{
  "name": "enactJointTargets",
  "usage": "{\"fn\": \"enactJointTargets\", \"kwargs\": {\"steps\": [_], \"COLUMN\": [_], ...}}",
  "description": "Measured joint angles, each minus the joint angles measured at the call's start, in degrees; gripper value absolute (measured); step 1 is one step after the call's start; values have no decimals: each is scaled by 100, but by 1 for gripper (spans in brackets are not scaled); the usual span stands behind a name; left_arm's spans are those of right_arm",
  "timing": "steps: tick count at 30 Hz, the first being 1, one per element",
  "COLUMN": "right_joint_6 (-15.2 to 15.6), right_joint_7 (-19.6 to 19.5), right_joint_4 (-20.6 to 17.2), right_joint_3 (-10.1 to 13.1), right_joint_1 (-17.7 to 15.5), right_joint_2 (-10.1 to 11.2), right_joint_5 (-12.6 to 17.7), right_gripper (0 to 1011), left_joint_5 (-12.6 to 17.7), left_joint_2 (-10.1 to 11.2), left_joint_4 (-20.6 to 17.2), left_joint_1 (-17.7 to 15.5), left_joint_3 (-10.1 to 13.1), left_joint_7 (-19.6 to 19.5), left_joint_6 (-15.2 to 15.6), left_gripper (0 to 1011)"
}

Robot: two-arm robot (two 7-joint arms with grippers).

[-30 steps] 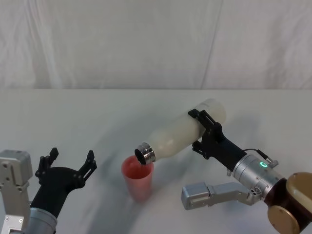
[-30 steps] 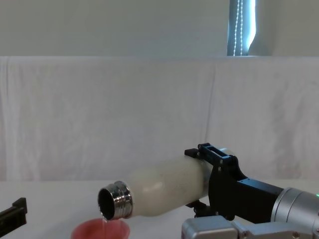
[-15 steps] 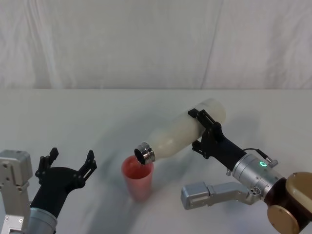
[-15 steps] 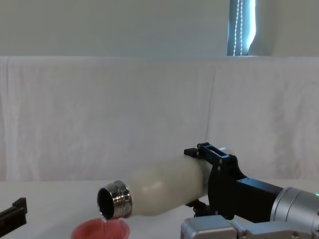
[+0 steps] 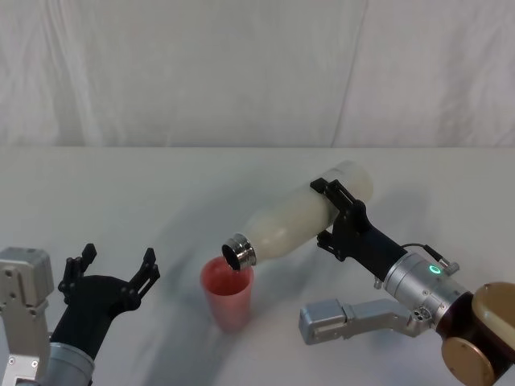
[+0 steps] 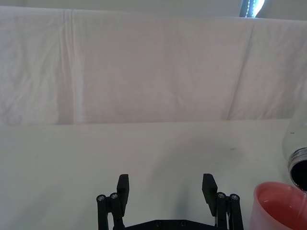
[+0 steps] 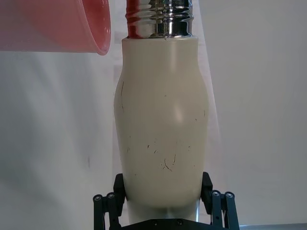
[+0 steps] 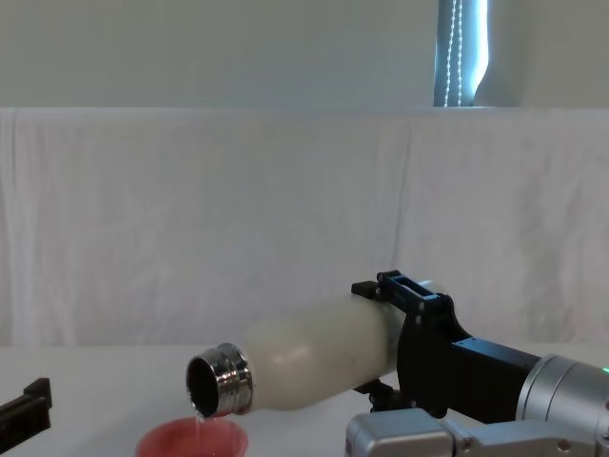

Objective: Grasp the thermos with one hand and pour water into the cup lid.

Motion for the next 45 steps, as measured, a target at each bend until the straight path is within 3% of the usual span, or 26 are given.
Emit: {"fn": "enactJointTargets", "kwargs": {"steps": [13,31,34,37,45], "right_joint_6": [-45,-285,-371,-523,-609], "right_joint_7": [69,410,537,838,1310], "right_joint_4": [4,-293,-364,-487,-732], "right_joint_3": [37,378,467,699,1137], "right_joint_1": [-23,-280,-338,-477,-758], "right_joint_2": [-18,-47,-65,-126,-202], "right_joint_5": [150,863,1116,1746,2699], "right_gripper": [951,950,950,951,951], "left_joint_5": [0,0,0,0,0], "left_joint_2": [0,0,0,0,0], "left_joint_4": [0,0,0,0,0], "left_joint_1": [0,0,0,0,0], "left_joint_3": [0,0,0,0,0], "left_joint_7": [0,0,0,0,0], "left_joint_6": [0,0,0,0,0], "left_gripper": [1001,1001,1001,1001,1001]}}
